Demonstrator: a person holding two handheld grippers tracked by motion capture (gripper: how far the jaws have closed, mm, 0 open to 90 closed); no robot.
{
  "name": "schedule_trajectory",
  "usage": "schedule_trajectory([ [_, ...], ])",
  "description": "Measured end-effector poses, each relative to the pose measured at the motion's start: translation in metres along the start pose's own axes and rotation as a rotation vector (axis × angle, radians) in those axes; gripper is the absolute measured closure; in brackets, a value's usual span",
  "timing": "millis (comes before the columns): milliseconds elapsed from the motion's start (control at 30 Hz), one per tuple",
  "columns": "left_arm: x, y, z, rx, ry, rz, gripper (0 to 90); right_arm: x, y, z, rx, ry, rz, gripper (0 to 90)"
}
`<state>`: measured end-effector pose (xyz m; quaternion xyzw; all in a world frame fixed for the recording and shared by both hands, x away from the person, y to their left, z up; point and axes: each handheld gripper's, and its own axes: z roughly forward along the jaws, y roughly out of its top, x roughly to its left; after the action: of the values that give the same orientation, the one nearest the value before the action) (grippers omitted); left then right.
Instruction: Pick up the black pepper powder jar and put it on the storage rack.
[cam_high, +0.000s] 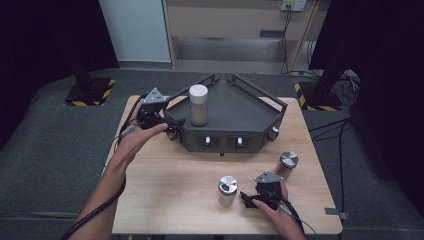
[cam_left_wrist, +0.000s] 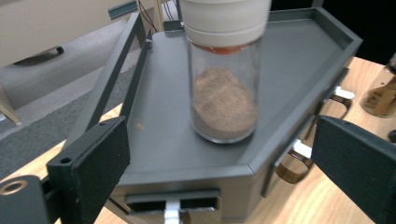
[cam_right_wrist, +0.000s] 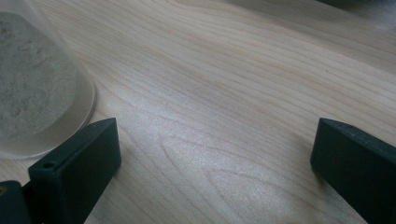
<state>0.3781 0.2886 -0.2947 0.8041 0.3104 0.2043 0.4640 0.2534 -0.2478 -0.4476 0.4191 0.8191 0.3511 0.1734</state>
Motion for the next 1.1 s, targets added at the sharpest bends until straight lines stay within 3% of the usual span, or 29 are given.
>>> schedule_trajectory([
  [433, -0.014, -0.013, -0.011, 0.021, 0.004, 0.009, 2.6, 0.0, 0.0, 0.0, 0.0, 0.0, 0.0, 1.6],
  [767, -0.031, -0.014, -0.012, 0.039, 0.005, 0.021, 2.4, 0.0, 0.0, 0.0, 0.0, 0.001, 0.0, 1.6],
  [1100, -0.046, -0.025, -0.009, 0.057, -0.011, 0.012, 2.2, 0.0, 0.0, 0.0, 0.0, 0.001, 0.0, 1.6],
])
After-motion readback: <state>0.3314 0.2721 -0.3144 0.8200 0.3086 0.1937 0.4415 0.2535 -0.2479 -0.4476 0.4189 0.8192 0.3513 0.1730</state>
